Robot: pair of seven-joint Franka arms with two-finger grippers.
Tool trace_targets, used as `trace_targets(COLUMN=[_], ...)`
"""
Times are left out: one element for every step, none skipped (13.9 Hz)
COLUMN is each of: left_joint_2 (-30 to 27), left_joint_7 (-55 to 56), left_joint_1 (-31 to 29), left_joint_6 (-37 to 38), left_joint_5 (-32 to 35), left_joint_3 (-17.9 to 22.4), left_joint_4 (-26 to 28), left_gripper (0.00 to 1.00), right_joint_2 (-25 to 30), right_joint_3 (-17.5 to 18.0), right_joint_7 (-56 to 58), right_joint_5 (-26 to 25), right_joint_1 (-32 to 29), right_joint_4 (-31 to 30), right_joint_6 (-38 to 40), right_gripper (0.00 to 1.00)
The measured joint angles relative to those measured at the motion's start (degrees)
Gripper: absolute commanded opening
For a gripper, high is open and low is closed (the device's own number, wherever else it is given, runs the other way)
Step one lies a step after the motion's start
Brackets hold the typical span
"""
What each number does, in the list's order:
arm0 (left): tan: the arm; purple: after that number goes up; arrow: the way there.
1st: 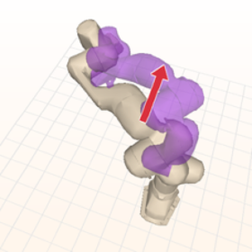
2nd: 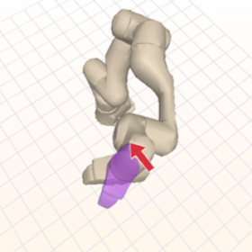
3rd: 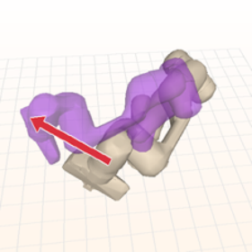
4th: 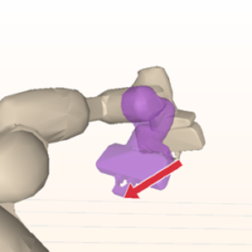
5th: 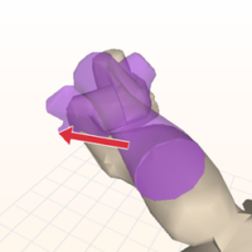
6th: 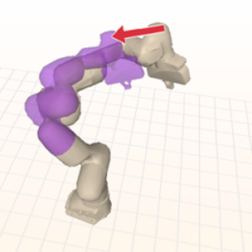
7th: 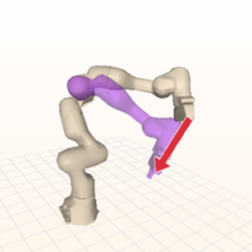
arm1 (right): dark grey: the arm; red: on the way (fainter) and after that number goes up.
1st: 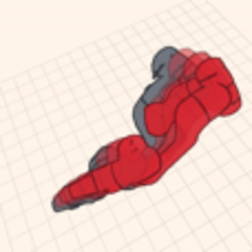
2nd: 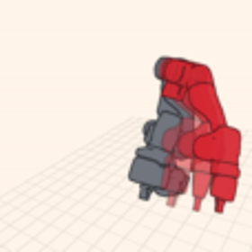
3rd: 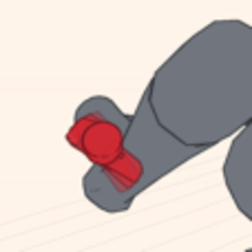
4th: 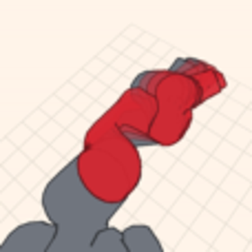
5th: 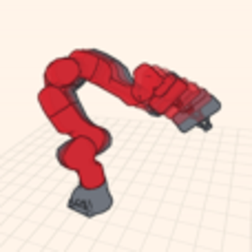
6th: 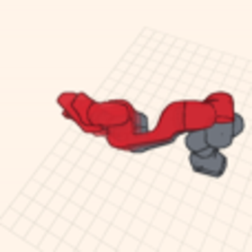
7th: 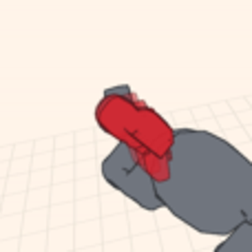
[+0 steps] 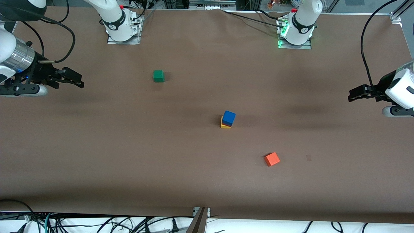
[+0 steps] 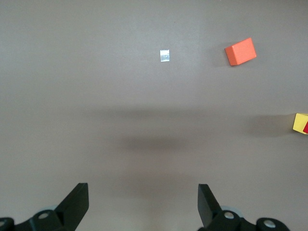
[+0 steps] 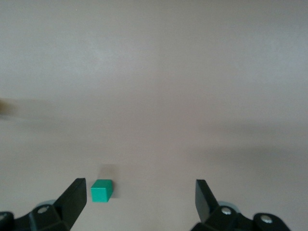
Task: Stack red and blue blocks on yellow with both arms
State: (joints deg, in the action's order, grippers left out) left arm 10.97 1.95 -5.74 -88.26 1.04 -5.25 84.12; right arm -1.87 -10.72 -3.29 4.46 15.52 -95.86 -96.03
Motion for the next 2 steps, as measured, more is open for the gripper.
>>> trace_targets(left_joint_2=[0.0,0.0], left_joint_7=[0.0,0.0], left_joint_1=[0.0,0.0], left_joint_6=[0.0,0.0], left_joint_5=[0.0,0.0], left_joint_3=[0.0,0.0], left_joint_4=[0.0,0.0], left_gripper=[1.0,1.0], right_joint_2=[0.0,-0.1], right_joint_3=[0.6,1.0], right_joint_7=[0.0,0.0], right_joint_5=[-0.5,-0.7], right_joint_1=[0.1,0.2], right_joint_4=[0.0,0.1], right_joint_6=[-0.2,-0.4], right_gripper=[1.0,1.0])
